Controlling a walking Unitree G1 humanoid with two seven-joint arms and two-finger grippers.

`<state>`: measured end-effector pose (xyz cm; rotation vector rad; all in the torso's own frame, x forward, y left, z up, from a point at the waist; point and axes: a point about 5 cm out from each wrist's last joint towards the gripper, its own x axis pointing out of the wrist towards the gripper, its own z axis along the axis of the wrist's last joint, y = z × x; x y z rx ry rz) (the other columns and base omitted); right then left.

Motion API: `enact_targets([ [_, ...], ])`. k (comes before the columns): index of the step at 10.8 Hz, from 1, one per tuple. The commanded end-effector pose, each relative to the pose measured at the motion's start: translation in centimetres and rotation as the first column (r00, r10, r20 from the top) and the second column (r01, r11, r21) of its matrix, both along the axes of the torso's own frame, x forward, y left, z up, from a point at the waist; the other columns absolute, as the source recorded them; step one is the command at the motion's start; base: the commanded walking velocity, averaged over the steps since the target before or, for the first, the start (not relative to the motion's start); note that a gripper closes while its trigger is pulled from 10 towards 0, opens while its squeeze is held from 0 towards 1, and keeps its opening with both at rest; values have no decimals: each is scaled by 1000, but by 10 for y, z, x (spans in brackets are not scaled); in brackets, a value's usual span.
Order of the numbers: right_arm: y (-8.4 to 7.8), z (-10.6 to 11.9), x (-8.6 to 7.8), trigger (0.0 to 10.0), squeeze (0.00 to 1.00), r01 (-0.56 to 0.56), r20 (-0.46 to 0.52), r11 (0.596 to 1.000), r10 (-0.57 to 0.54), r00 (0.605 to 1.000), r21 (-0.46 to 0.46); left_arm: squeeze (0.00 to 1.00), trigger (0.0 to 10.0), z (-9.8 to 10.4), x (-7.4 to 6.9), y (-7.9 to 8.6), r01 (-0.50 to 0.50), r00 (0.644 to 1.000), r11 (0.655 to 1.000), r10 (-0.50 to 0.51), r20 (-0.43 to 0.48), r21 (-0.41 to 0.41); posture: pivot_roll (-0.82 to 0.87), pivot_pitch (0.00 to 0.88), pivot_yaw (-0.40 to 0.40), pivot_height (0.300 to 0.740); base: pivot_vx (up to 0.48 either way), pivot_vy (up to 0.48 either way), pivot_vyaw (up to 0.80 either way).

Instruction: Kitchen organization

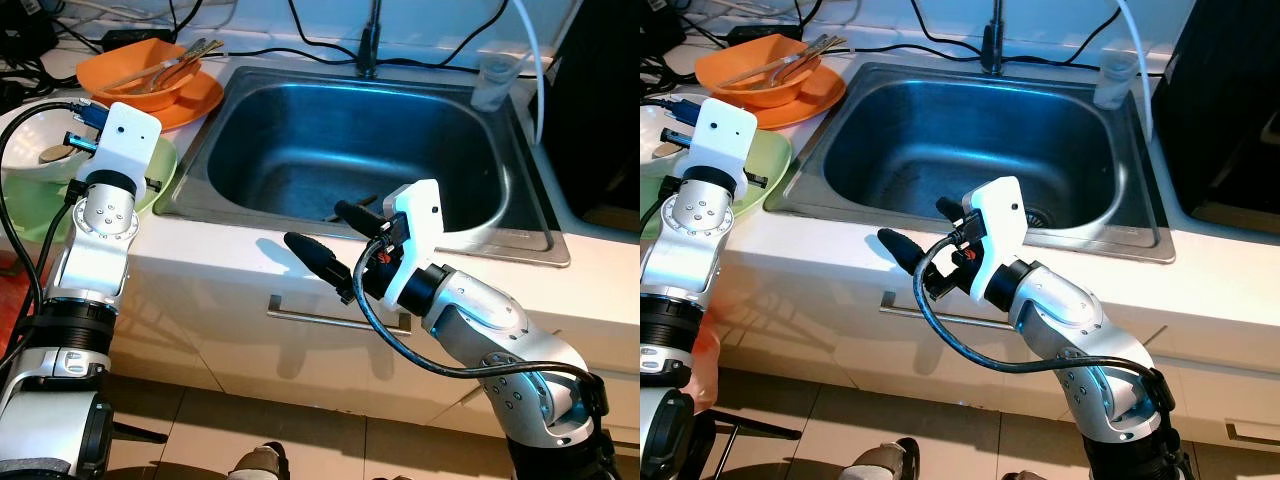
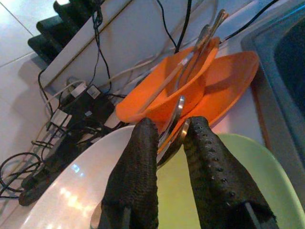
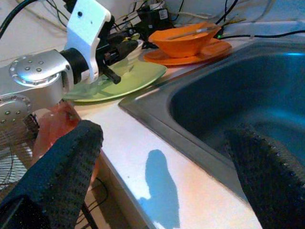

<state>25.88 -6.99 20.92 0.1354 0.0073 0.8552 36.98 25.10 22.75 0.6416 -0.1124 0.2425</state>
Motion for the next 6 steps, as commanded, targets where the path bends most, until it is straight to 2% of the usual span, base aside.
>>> enact_targets([
  [1, 0, -1, 0, 10000, 0, -2, 3, 1000, 2, 1000, -7, 0, 10000, -1, -2, 4, -19, 1000, 1000, 19, -5, 4, 96, 130, 6, 740, 0, 0, 0],
  [4, 0, -1, 0, 10000, 0, -5, 3, 1000, 5, 1000, -9, 0, 10000, 5, -6, 5, -25, 1000, 1000, 25, 2, 8, 98, 133, 6, 740, 0, 0, 0],
  [6, 0, -1, 0, 10000, 0, -6, 3, 1000, 6, 1000, -9, 0, 10000, 1, -12, 2, -15, 1000, 1000, 15, -10, 2, 102, 132, 3, 740, 0, 0, 0],
])
